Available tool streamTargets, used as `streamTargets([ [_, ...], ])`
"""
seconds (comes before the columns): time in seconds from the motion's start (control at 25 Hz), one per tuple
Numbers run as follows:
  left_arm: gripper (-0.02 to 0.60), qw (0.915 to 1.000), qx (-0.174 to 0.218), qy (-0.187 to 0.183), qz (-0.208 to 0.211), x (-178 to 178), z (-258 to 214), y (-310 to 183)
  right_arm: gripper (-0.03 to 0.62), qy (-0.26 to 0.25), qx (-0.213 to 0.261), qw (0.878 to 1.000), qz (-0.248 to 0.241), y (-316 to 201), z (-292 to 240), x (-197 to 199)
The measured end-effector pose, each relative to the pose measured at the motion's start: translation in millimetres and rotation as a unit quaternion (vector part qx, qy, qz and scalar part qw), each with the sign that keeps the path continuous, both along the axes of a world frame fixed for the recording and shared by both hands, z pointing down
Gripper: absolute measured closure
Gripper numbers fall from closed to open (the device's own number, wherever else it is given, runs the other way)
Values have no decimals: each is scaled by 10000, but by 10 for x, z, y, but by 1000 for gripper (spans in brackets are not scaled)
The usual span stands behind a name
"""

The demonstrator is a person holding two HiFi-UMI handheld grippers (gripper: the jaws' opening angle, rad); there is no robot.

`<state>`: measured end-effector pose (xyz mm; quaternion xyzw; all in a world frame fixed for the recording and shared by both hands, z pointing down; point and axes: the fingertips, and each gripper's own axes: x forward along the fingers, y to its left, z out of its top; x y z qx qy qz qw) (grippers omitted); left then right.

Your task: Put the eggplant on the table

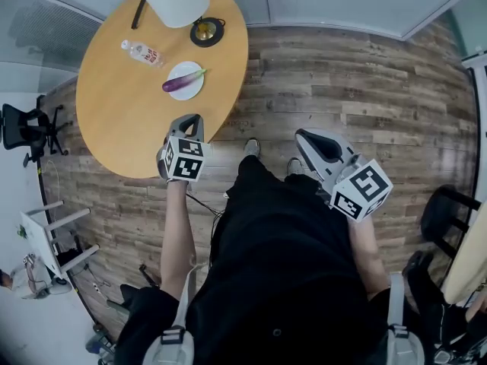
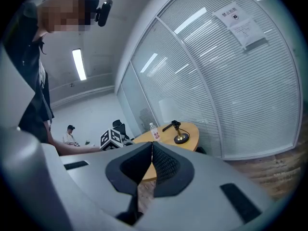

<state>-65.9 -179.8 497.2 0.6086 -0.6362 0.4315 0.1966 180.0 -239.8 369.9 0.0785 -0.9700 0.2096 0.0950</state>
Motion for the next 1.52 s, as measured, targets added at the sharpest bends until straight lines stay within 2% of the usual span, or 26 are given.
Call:
streamTargets([
  [0.24, 571, 9982, 63, 262, -528, 501, -32, 461, 577, 160, -102, 9984, -542, 56, 172, 243],
  [0.36, 571, 9943, 394, 530, -842, 778, -141, 599, 577, 223, -66, 9960, -857, 55, 182, 329],
  [0.48, 571, 9817, 1119, 980, -1193, 1093, -382, 736, 577, 216, 38, 9905, -1358, 96, 151, 353],
  [0.6, 571, 9657, 1765, 1310, -1382, 1206, -655, 824, 577, 175, 138, 9850, -1713, 170, 152, 234],
  [0.8, 571, 9466, 2233, 1670, -1620, 1264, -879, 1042, 577, 184, 316, 9786, -2025, 266, 58, 6],
  [0.92, 571, 9309, 2470, 2096, -1687, 1286, -926, 1174, 577, 187, 401, 9778, -2046, 326, 21, -105],
  [1.08, 571, 9240, 2592, 2294, -1626, 1305, -958, 1348, 577, 264, 369, 9791, -1981, 446, 68, -216],
  [1.12, 571, 9192, 2699, 2384, -1594, 1305, -997, 1384, 577, 285, 367, 9793, -1972, 489, 72, -247],
  [1.28, 571, 8897, 3076, 3042, -1456, 1323, -1092, 1503, 577, 238, 386, 9807, -1901, 704, -19, -348],
  [1.32, 571, 8868, 3091, 3140, -1395, 1323, -1103, 1523, 577, 217, 373, 9817, -1853, 746, -35, -370],
  [1.44, 571, 8895, 3076, 3162, -1190, 1314, -1146, 1549, 577, 222, 352, 9841, -1727, 825, -43, -388],
  [1.52, 571, 8883, 3134, 3159, -1135, 1303, -1180, 1538, 577, 209, 345, 9843, -1717, 838, -57, -364],
])
